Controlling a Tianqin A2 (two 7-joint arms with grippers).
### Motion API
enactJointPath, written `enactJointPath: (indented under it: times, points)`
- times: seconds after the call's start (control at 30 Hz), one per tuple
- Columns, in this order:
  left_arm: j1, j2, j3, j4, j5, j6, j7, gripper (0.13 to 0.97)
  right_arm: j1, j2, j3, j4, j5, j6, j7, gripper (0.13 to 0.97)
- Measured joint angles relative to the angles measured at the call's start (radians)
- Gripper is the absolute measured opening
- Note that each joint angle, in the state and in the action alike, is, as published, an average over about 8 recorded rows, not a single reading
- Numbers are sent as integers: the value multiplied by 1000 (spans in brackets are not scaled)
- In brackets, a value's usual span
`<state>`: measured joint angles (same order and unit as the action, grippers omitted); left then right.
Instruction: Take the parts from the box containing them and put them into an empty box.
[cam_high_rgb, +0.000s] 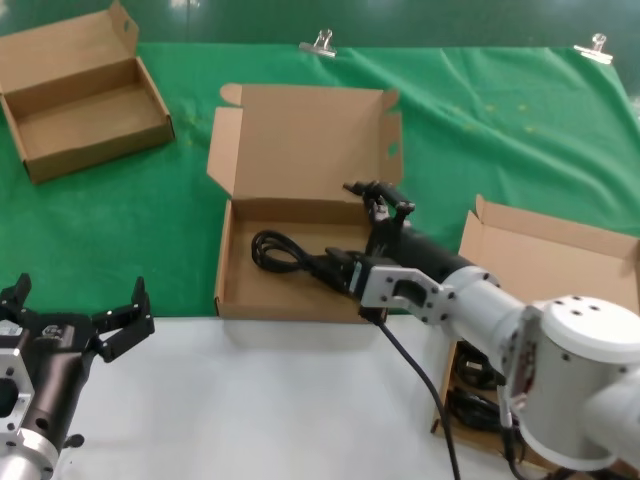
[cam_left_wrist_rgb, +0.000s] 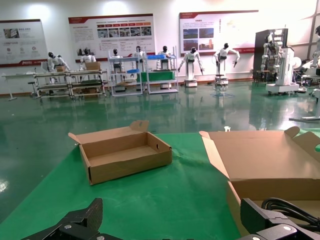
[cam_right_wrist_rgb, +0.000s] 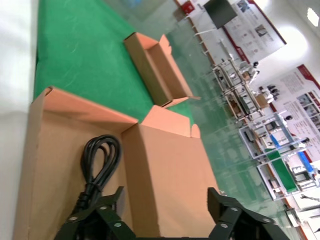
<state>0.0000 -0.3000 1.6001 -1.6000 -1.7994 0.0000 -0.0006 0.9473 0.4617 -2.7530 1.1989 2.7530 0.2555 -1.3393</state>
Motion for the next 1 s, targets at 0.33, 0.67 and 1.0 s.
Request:
enactJointPath:
  times: [0.33, 0.67, 1.0]
  points:
    - [0, 0, 0, 0, 0, 0, 0, 966, -12, 132, 0, 209, 0, 83, 121, 719]
    - [0, 0, 0, 0, 0, 0, 0, 966, -39, 131, 32, 225, -26, 80, 166, 833]
    - [0, 0, 0, 0, 0, 0, 0, 966, -145, 97, 163, 246, -135, 40, 304, 935]
